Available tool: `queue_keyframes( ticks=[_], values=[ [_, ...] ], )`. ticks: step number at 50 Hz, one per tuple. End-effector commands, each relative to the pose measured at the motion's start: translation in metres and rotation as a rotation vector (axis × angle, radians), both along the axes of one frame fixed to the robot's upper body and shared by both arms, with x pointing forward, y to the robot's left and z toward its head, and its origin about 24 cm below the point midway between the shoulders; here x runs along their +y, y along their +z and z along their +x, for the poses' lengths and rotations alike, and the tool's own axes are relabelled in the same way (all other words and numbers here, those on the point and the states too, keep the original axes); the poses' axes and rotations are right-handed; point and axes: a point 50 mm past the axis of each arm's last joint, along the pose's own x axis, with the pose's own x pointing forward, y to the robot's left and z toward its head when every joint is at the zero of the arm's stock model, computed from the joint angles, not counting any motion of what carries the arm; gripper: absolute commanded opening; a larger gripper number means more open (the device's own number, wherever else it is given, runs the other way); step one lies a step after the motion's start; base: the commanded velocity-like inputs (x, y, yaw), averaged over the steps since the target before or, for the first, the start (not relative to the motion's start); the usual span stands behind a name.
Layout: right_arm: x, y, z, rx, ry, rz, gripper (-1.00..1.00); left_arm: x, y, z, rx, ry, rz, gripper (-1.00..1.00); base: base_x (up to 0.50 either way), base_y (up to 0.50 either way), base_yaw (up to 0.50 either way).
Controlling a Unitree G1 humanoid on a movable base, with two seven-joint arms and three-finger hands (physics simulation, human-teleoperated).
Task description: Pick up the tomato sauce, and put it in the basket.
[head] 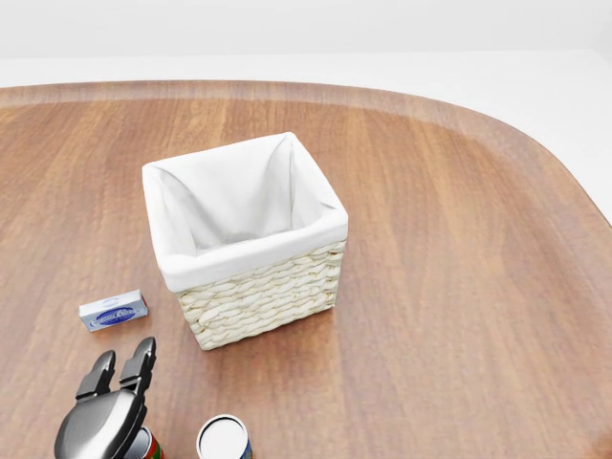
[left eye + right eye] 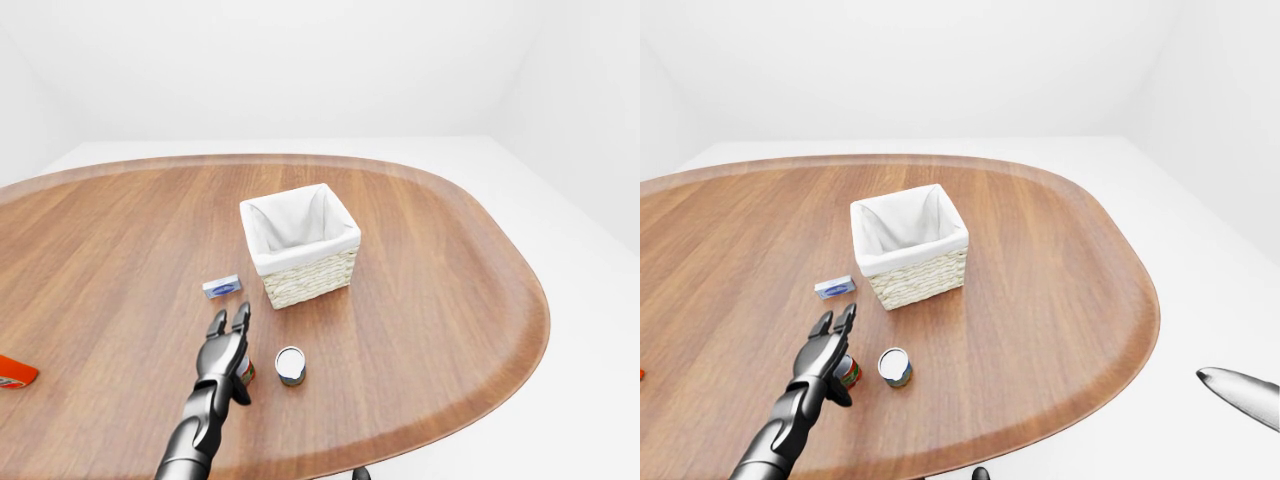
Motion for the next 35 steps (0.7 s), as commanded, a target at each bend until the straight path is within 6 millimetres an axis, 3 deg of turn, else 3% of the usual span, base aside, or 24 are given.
queue_keyframes(
  ticks=[1, 35],
  values=[
    [0.0, 0.0, 0.0, -0.001, 0.001, 0.0, 1.0, 0.004, -0.005, -0.003, 0.037, 0.018, 0.021, 1.0, 0.0, 0.0, 0.0],
    [0.0, -0.002, 0.0, 0.012, -0.001, 0.007, 1.0, 0.003, -0.018, -0.01, 0.088, -0.01, 0.046, 1.0, 0.0, 0.0, 0.0]
  ],
)
